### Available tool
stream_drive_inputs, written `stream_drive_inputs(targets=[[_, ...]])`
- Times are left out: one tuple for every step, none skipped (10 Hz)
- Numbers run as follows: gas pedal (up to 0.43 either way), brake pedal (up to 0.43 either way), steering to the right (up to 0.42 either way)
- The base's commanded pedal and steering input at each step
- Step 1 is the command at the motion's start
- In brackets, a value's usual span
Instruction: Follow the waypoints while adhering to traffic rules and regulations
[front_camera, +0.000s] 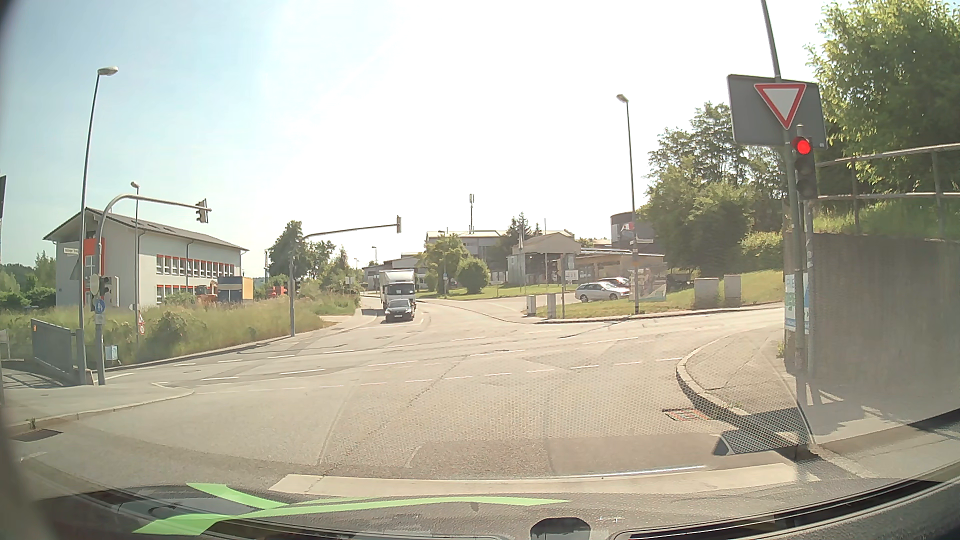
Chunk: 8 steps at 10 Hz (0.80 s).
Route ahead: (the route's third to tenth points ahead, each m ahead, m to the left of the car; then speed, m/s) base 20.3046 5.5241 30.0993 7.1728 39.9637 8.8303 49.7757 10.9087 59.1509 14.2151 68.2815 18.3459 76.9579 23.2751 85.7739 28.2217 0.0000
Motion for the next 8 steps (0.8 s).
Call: stream_drive_inputs(targets=[[0.0,0.22,0.003],[0.0,0.22,0.003],[0.0,0.22,0.003],[0.0,0.22,0.002],[0.0,0.22,0.003],[0.0,0.22,0.003],[0.0,0.22,0.002],[0.0,0.22,0.003]])
